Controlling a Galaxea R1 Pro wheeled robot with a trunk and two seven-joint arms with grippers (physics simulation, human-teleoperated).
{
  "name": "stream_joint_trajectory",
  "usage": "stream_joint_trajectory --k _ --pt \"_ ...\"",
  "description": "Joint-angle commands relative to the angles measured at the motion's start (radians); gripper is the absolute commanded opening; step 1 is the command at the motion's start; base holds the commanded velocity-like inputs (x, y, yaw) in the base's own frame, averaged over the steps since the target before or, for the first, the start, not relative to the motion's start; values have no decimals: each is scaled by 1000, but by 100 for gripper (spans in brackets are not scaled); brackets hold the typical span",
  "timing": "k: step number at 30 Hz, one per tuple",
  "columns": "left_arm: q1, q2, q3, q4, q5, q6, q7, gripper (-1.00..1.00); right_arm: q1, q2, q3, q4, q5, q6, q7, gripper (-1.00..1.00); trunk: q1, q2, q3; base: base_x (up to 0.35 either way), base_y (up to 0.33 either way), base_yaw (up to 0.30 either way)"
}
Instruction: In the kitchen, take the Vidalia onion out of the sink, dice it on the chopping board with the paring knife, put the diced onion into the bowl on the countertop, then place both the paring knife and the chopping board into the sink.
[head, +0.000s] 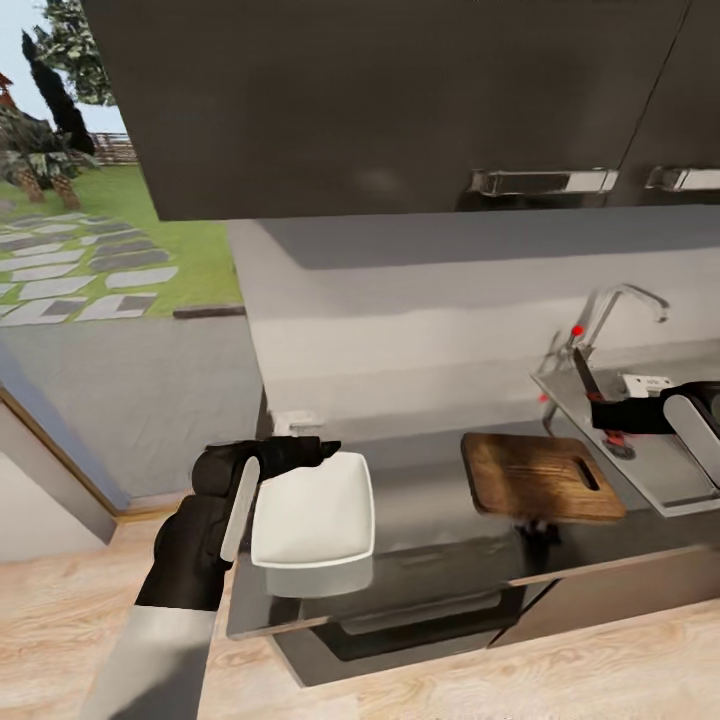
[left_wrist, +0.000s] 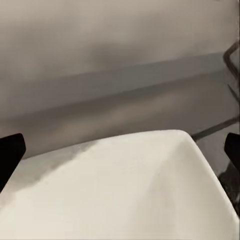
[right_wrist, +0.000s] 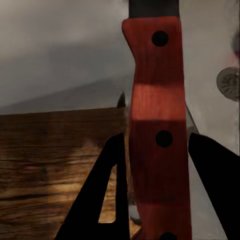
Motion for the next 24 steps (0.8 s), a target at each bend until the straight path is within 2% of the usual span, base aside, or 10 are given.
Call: stream_joint_trajectory --k 1,24 --pt "-1 0 1 -1 1 5 -1 100 -1 -1 3 0 -8 2 -7 -100 1 -2 -2 0 -145 -236" --pt "-1 0 1 0 1 5 -1 100 -1 -1 3 0 -8 2 -7 -100 1 -2 15 4 -144 -197"
